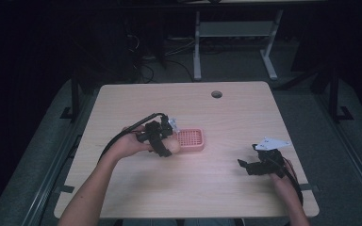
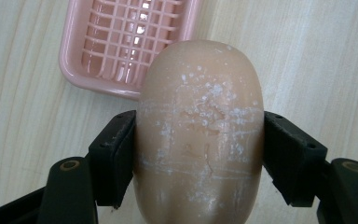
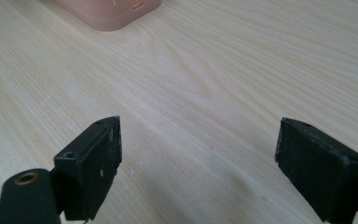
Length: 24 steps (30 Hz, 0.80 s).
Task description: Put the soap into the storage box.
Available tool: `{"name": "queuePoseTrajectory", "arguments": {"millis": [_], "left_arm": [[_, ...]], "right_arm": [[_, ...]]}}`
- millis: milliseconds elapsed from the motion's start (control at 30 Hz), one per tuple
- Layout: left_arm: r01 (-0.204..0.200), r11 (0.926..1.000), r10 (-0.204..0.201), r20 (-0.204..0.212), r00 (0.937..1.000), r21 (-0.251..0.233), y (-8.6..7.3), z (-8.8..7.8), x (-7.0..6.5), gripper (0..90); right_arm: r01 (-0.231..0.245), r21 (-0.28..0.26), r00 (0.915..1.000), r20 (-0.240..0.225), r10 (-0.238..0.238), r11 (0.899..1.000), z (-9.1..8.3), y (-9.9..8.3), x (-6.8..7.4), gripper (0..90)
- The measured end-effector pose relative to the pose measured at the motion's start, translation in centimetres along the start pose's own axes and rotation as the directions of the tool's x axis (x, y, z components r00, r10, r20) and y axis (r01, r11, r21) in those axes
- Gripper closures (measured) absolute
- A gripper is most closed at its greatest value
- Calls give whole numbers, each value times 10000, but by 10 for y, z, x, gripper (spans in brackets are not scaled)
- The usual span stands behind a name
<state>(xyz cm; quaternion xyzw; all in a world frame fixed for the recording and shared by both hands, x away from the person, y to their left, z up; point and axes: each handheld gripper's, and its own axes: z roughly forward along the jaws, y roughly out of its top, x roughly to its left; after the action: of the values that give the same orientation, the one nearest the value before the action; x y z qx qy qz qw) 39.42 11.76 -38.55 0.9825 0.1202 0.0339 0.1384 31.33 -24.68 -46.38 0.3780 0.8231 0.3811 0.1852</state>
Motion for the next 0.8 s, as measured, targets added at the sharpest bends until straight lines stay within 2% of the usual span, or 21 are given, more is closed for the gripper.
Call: {"name": "queuePoseTrajectory", "arguments": {"millis": [300,800], "left_arm": [[-172,9999,172,-21,9999,-2,10,-3,3,315],[-425,9988,426,-30,9991,247,28,1,8,315]], "right_arm": [[41,18,10000,-11,-41,10000,1,0,0,139],[-13,46,9999,-113,13,10000,1,1,2,139]]}}
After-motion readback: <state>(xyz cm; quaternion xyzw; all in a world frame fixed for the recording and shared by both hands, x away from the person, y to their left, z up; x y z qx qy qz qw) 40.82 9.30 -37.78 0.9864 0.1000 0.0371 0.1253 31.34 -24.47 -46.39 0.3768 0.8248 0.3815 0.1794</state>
